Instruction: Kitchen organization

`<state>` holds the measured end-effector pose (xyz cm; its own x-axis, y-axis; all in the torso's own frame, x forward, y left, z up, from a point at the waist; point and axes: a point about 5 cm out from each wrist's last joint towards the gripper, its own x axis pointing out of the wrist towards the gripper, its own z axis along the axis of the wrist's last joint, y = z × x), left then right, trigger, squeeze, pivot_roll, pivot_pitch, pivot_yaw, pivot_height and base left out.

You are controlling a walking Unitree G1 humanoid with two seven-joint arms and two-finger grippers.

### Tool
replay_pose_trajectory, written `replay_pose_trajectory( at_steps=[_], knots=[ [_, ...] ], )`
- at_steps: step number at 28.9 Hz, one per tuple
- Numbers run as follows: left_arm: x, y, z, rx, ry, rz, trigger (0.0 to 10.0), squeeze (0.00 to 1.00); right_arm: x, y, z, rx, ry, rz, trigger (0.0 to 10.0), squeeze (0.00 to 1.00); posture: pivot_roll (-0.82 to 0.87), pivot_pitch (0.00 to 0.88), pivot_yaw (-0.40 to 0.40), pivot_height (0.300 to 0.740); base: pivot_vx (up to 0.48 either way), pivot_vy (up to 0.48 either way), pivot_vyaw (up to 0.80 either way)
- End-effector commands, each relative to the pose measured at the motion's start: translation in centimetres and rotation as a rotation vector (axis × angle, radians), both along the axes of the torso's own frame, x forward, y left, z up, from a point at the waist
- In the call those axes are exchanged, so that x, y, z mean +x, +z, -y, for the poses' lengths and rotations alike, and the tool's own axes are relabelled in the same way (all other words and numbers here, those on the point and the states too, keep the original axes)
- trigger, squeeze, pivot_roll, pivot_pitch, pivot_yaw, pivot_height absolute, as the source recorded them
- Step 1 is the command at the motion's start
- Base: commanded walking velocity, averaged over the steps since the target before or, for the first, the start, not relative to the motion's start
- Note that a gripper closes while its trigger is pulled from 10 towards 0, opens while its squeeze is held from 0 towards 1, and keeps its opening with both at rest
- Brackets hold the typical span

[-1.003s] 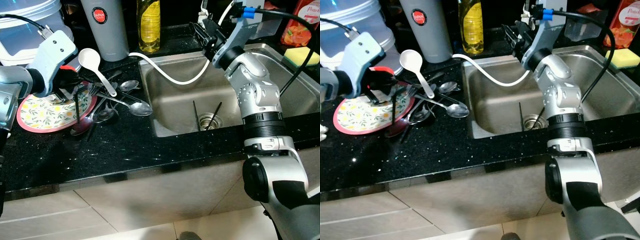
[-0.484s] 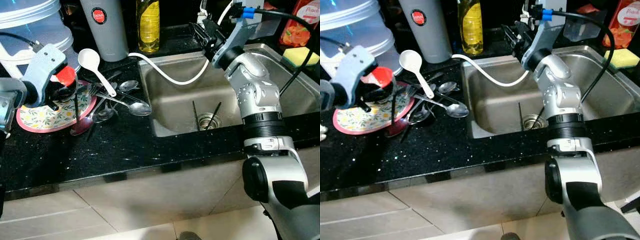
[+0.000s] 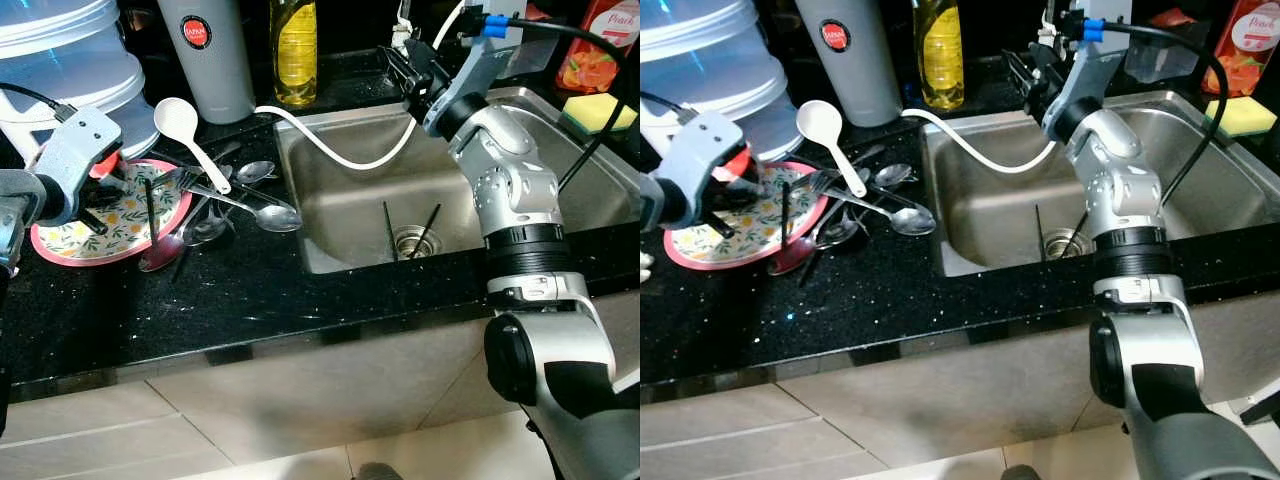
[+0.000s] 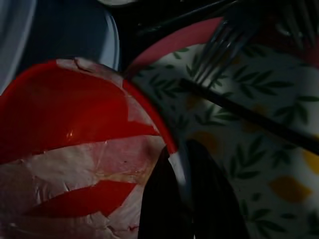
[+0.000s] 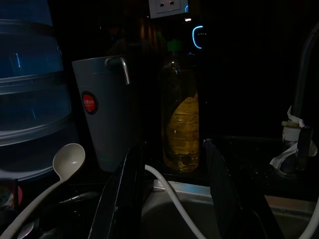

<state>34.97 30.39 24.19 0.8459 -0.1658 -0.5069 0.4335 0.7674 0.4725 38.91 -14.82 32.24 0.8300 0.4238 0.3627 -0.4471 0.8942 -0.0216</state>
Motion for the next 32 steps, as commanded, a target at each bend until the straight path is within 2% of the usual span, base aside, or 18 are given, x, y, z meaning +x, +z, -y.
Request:
replay_pose_trajectory(
  at_steps=[1, 2, 3, 5, 8, 9, 10, 11, 15, 19, 21, 22, 23, 24, 25, 26, 31, 32],
  knots=[
    [0.2, 0.9, 0.1, 0.054, -0.015, 0.052, 0.0, 0.00, 0.0, 0.2, -0.4, -0.002, 0.008, 0.006, 10.0, 0.00, 0.01, 0.014, 0.052, 0.740, 0.000, 0.000, 0.00],
    [0.2, 1.0, 0.2, 0.057, -0.018, 0.058, 0.0, 0.00, 0.0, 0.2, -0.4, -0.001, 0.008, 0.006, 10.0, 0.00, 0.01, 0.014, 0.052, 0.740, 0.000, 0.000, 0.00],
    [0.2, 1.5, 0.7, 0.103, -0.055, 0.102, 0.0, 0.00, -0.1, 0.1, -0.3, 0.001, 0.007, 0.006, 10.0, 0.00, 0.02, 0.011, 0.057, 0.740, 0.000, 0.000, 0.00],
    [0.1, 2.9, 2.6, 0.228, -0.179, 0.238, 0.0, 0.00, -0.2, 0.0, -0.3, 0.005, 0.008, 0.006, 10.0, 0.00, 0.01, 0.013, 0.062, 0.740, 0.000, 0.000, 0.00],
    [-0.2, 4.0, 4.8, 0.300, -0.304, 0.356, 0.0, 0.00, -0.3, 0.0, -0.4, 0.003, 0.015, 0.008, 10.0, 0.00, 0.01, 0.013, 0.062, 0.740, 0.000, 0.000, 0.00],
    [-0.4, 4.2, 5.6, 0.369, -0.364, 0.382, 10.0, 0.00, -0.5, 0.0, -0.5, -0.006, 0.033, 0.017, 10.0, 0.00, 0.00, 0.016, 0.070, 0.740, 0.000, 0.000, 0.00],
    [-0.5, 4.3, 6.2, 0.419, -0.407, 0.397, 10.0, 0.00, -0.7, 0.1, -0.6, -0.013, 0.047, 0.023, 10.0, 0.00, 0.00, 0.016, 0.070, 0.740, 0.000, 0.000, 0.00],
    [-0.5, 4.3, 6.2, 0.419, -0.407, 0.397, 10.0, 0.00, -0.7, 0.1, -0.6, -0.013, 0.047, 0.023, 10.0, 0.00, 0.00, 0.016, 0.070, 0.740, 0.000, 0.000, 0.00],
    [-0.8, 4.7, 9.5, 0.605, -0.591, 0.488, 10.0, 0.00, -2.0, 0.9, -1.3, -0.043, 0.166, 0.082, 10.0, 0.00, 0.00, 0.013, 0.069, 0.740, 0.000, 0.000, 0.00],
    [-0.8, 4.2, 11.8, 0.732, -0.689, 0.557, 10.0, 0.00, -2.7, 1.6, -2.2, 0.000, 0.251, 0.095, 10.0, 0.00, -0.01, 0.003, 0.058, 0.740, 0.000, 0.000, 0.00],
    [-0.7, 4.1, 12.2, 0.759, -0.704, 0.572, 10.0, 0.00, -2.8, 1.7, -2.3, 0.009, 0.268, 0.094, 10.0, 0.00, -0.01, 0.003, 0.058, 0.740, 0.000, 0.000, 0.00],
    [-0.6, 3.9, 12.7, 0.799, -0.722, 0.595, 10.0, 0.00, -3.0, 1.7, -2.8, -0.006, 0.299, 0.097, 10.0, 0.00, -0.01, 0.003, 0.058, 0.740, 0.000, 0.000, 0.00],
    [-0.4, 3.8, 13.2, 0.832, -0.737, 0.618, 10.0, 0.00, -3.3, 1.4, -3.4, -0.072, 0.318, 0.104, 10.0, 0.00, -0.01, 0.000, 0.056, 0.740, 0.000, 0.000, 0.00],
    [-0.3, 3.8, 13.5, 0.852, -0.747, 0.634, 10.0, 0.00, -3.5, 1.1, -3.8, -0.121, 0.331, 0.110, 10.0, 0.00, -0.01, 0.000, 0.057, 0.740, 0.000, 0.000, 0.00],
    [-0.3, 3.8, 13.5, 0.852, -0.747, 0.634, 10.0, 0.00, -3.5, 1.1, -3.8, -0.121, 0.331, 0.110, 10.0, 0.00, -0.01, 0.000, 0.057, 0.740, 0.000, 0.000, 0.00],
    [-0.1, 4.0, 14.4, 0.874, -0.753, 0.679, 10.0, 0.00, -3.6, 0.2, -4.5, -0.181, 0.339, 0.095, 10.0, 0.00, -0.02, 0.000, 0.057, 0.740, 0.000, 0.000, 0.00],
    [0.0, 4.1, 14.8, 0.883, -0.754, 0.700, 10.0, 0.00, -3.6, -0.1, -4.6, -0.175, 0.339, 0.079, 10.0, 0.00, -0.02, 0.000, 0.056, 0.740, 0.000, 0.000, 0.00],
    [0.1, 4.2, 15.6, 0.887, -0.759, 0.729, 10.0, 0.00, -3.4, -0.5, -5.0, -0.171, 0.331, 0.055, 10.0, 0.00, -0.02, 0.000, 0.055, 0.740, 0.000, 0.000, 0.00]
  ],
)
